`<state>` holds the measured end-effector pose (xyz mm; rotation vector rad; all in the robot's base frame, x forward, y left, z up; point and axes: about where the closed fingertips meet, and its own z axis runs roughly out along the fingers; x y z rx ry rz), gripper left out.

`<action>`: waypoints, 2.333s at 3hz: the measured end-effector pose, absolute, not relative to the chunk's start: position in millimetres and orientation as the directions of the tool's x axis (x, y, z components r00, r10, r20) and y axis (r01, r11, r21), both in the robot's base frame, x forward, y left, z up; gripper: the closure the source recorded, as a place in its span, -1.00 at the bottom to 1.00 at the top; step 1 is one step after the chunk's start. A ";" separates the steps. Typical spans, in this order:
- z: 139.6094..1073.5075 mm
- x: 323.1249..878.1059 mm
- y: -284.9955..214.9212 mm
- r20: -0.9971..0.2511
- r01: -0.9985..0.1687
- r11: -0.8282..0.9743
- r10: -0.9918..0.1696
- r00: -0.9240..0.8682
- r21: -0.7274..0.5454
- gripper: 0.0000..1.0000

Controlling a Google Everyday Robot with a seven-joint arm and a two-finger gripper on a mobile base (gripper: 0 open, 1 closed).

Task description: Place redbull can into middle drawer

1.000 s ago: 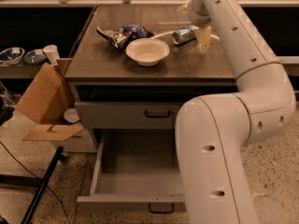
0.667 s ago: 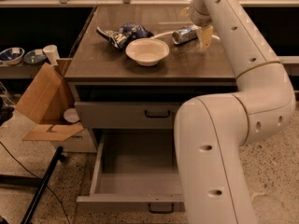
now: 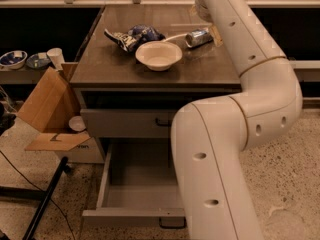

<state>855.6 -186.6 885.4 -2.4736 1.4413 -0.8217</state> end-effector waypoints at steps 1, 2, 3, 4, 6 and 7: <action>892.3 860.8 -178.5 0.430 -0.741 -0.556 -0.813 0.392 -0.376 -0.66; 892.5 869.8 -171.8 0.453 -0.722 -0.577 -0.798 0.398 -0.382 -0.62; 890.4 876.8 -167.3 0.464 -0.705 -0.593 -0.787 0.407 -0.389 -0.62; 886.3 879.2 -164.3 0.470 -0.695 -0.610 -0.775 0.423 -0.380 -0.64; 872.1 874.8 -161.0 0.467 -0.698 -0.635 -0.753 0.464 -0.330 -0.66; 865.3 870.3 -161.6 0.462 -0.705 -0.642 -0.745 0.481 -0.301 -0.52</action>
Offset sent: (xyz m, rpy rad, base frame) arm 0.0335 0.0211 0.0221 -0.0957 -0.0681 0.0565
